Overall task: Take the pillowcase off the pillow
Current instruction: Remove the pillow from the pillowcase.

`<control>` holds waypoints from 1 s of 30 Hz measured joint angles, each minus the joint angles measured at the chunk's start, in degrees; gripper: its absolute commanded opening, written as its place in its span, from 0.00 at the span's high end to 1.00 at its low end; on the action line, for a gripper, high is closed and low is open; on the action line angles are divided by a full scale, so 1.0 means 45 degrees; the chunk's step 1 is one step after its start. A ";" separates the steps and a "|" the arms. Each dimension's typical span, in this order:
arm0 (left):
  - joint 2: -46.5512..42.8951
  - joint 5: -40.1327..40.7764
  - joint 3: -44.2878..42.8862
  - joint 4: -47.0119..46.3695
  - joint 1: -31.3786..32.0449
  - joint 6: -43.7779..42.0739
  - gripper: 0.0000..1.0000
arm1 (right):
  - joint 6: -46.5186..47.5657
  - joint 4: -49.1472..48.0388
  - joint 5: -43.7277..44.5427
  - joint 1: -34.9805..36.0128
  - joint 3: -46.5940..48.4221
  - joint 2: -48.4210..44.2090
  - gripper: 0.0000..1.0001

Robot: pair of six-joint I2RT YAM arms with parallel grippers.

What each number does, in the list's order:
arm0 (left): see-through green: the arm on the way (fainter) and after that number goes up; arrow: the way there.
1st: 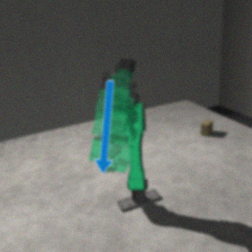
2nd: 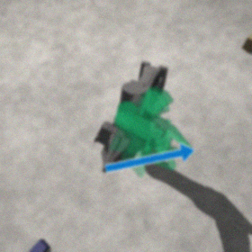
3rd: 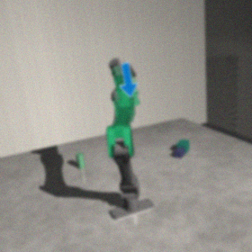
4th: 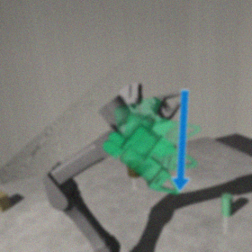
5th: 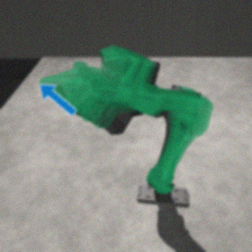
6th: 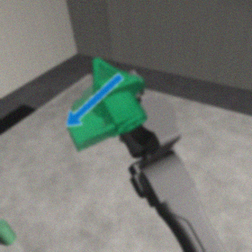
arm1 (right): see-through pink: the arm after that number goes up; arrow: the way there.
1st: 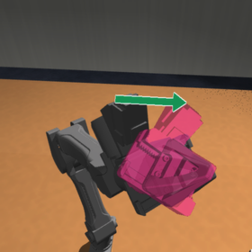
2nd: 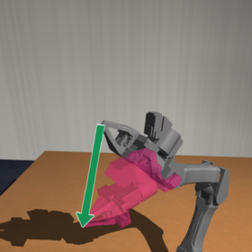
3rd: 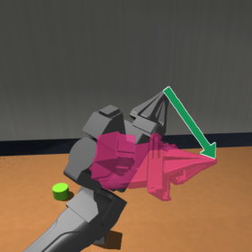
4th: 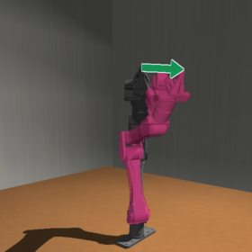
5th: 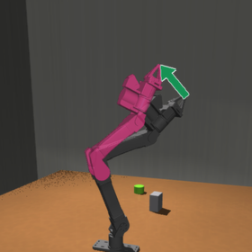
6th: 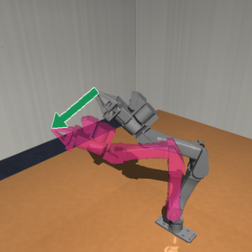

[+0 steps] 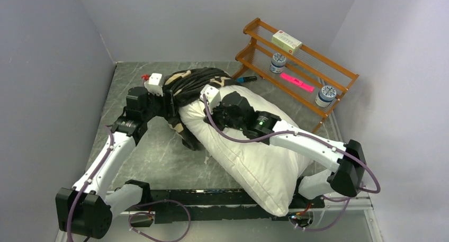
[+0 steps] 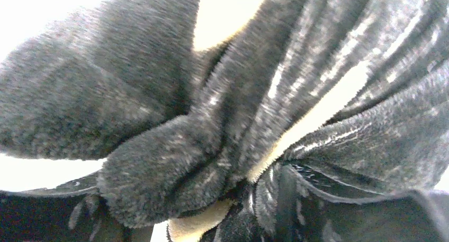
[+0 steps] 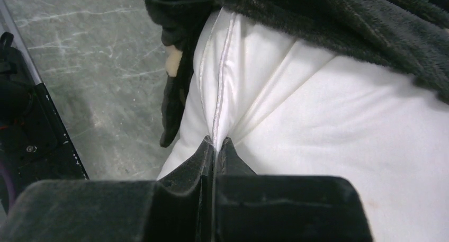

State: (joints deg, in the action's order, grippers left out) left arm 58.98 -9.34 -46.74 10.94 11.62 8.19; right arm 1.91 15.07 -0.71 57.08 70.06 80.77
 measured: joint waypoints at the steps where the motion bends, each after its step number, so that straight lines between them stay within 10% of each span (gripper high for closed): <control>1: 0.0185 0.0107 -0.0185 0.0049 -0.0005 0.0117 0.42 | 0.0000 -0.0029 -0.0015 -0.0015 -0.0097 -0.0160 1.00; 9: 0.1817 0.0024 -0.2074 0.0559 -0.0039 0.1326 0.94 | 0.0000 -0.0520 -0.0019 -0.0369 -0.1209 -0.1554 1.00; 30: 0.6878 -0.0758 -0.8476 0.2312 -0.1059 0.2492 0.95 | -0.0049 0.0248 0.0908 -0.1234 -0.2943 -0.5756 1.00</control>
State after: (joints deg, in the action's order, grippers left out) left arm 89.93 -12.75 -84.88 21.34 6.85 19.40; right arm 1.69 16.19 3.38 51.53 56.82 54.87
